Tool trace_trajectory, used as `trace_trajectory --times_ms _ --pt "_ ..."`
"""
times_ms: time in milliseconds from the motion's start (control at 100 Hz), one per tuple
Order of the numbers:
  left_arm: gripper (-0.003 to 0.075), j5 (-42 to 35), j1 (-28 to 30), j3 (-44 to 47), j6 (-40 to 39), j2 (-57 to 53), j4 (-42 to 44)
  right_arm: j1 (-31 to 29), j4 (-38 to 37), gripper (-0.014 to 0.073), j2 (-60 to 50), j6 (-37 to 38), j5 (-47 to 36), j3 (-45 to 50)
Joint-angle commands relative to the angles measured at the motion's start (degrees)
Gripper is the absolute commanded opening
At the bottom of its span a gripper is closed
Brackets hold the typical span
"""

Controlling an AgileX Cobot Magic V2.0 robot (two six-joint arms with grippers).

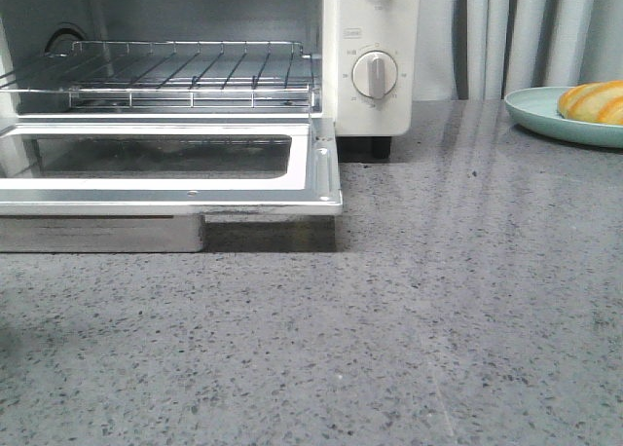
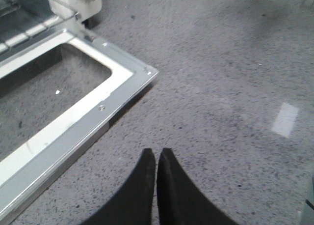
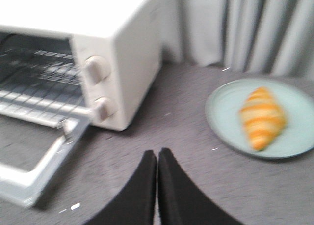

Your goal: Put bread in oven

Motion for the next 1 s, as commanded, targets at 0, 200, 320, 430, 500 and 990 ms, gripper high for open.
trace_trajectory --times_ms 0,200,320,430,500,990 --pt "-0.0022 0.34 -0.29 -1.38 -0.48 -2.19 -3.02 -1.01 -7.43 0.0093 5.10 0.52 2.54 -7.63" --pt "-0.0022 0.40 -0.29 -1.38 -0.48 -3.60 -3.12 -3.99 -9.92 0.0291 17.26 0.52 9.75 -17.35" --pt "-0.0022 2.27 -0.29 -1.38 1.02 -3.60 -3.12 -7.43 -5.70 0.0291 24.14 0.00 10.17 -21.01" --pt "-0.0022 4.08 -0.80 -1.38 1.12 -3.60 -3.12 -13.18 3.31 0.0290 29.97 -5.43 8.65 -23.20" --pt "-0.0022 4.70 -1.54 -1.38 1.12 -3.60 -3.12 -18.34 10.77 0.0290 33.14 -9.52 6.25 -23.62" --pt "-0.0022 3.01 -2.54 -1.38 1.45 -3.60 -3.12 -35.73 25.31 0.0291 52.27 -17.43 -7.30 -23.76"
